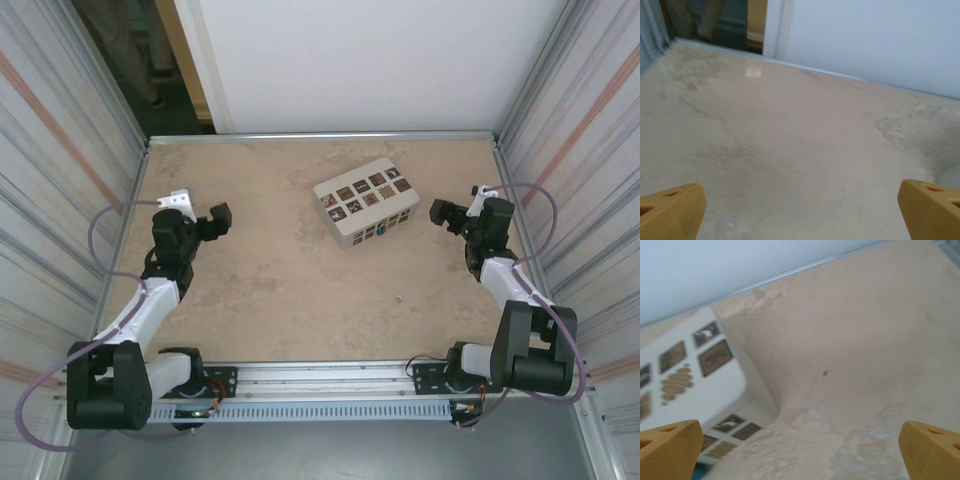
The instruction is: Unlock the padlock with the key
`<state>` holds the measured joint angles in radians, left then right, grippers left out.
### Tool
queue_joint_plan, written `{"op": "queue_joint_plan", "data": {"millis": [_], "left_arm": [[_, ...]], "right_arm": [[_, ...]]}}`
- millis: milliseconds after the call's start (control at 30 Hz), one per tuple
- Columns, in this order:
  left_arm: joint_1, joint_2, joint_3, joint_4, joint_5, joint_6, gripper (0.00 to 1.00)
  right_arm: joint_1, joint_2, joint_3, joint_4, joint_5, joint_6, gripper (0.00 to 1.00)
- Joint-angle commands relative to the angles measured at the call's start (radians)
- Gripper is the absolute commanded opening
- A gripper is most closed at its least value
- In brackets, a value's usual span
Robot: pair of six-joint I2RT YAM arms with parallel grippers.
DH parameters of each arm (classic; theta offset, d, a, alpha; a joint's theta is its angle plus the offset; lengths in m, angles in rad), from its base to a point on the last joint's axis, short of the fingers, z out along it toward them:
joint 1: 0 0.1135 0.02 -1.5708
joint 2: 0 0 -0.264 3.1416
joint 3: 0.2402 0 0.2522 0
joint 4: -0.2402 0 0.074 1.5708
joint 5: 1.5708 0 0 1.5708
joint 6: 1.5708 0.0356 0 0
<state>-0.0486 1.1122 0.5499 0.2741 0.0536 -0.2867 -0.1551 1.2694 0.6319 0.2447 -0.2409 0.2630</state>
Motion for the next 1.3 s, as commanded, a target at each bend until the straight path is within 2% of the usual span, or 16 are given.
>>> {"op": "queue_joint_plan", "data": {"millis": [0, 133, 300, 533, 867, 1267], "left_arm": [[-0.071, 0.017, 0.066, -0.16, 0.096, -0.14, 0.99], [-0.214, 0.07, 0.124, -0.162, 0.083, -0.174, 0.99], [-0.352, 0.21, 0.205, -0.088, 0.114, -0.244, 0.99], [-0.485, 0.439, 0.366, -0.035, 0.156, -0.281, 0.99], [-0.563, 0.692, 0.558, -0.004, 0.229, -0.352, 0.99], [-0.572, 0.827, 0.667, -0.009, 0.292, -0.414, 0.99]], "right_arm": [[-0.006, 0.003, 0.083, -0.157, -0.2, 0.09, 0.99], [-0.009, 0.072, 0.161, -0.171, -0.314, 0.144, 0.99], [-0.015, 0.192, 0.236, -0.139, -0.377, 0.182, 0.99], [-0.018, 0.395, 0.371, -0.134, -0.507, 0.189, 0.99], [0.003, 0.591, 0.497, -0.121, -0.587, 0.164, 0.99], [0.039, 0.635, 0.563, -0.244, -0.636, 0.058, 0.99]]}}
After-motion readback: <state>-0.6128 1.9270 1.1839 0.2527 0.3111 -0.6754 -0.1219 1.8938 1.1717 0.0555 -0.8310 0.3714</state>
